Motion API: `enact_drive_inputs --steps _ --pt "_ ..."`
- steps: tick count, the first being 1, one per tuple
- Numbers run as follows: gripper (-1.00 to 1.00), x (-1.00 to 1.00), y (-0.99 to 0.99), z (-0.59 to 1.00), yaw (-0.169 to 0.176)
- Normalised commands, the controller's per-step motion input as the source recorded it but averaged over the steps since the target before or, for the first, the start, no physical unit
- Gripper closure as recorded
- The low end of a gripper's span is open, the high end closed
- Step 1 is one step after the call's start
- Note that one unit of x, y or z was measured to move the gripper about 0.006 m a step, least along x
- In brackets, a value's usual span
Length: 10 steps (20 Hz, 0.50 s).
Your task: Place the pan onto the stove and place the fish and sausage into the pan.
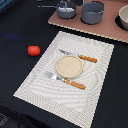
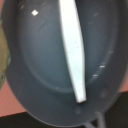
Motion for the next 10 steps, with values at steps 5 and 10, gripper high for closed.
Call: enact_drive_inputs --steps 5,10 --pt "-1.0 0.0 -1.0 0.34 -0.006" --pt "-1.0 0.0 -1.0 0.1 0.0"
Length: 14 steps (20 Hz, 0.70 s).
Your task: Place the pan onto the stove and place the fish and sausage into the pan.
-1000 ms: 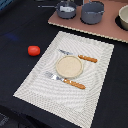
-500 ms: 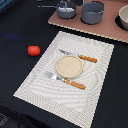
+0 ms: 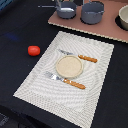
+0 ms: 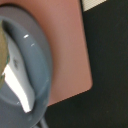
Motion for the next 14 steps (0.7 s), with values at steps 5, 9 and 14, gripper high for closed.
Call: enact_drive_inputs --steps 5,9,14 --pt "-1.0 0.0 -0.98 -0.01 0.015" --pt "-1.0 0.01 -0.8 -0.1 0.137" --pt "-1.0 0.01 -0.74 -0.11 0.165"
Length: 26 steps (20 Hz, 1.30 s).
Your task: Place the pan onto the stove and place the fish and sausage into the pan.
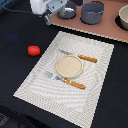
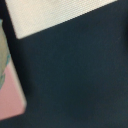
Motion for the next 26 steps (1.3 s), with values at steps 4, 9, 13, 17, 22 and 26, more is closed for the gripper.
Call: enact_drive_inputs --steps 4,9,13,17,22,26 --pt "-1.0 0.0 -0.77 -0.14 0.115" --pt "-1.0 -0.18 -0.57 -0.45 0.094" --pt "-1.0 -0.3 -0.31 -0.45 0.075" --pt "-1.0 -0.45 -0.13 -0.4 0.067" --pt "-1.0 -0.47 -0.1 -0.37 0.057" --pt "-1.0 -0.46 -0.07 -0.33 0.051"
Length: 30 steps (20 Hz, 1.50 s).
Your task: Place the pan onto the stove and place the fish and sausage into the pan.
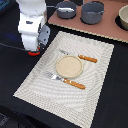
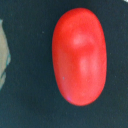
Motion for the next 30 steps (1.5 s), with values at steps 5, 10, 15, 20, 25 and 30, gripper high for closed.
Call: enact_drive_inputs --steps 5,10,15,20,25,30 --pt "-1.0 -0.44 -0.07 -0.34 0.048" --pt "-1.0 -0.36 -0.07 -0.32 0.047" --pt "1.0 -0.34 -0.08 -0.32 0.046" --pt "1.0 -0.25 -0.06 -0.18 0.04" --pt "1.0 0.11 0.2 0.65 0.006" --pt "1.0 0.31 0.75 1.0 0.01"
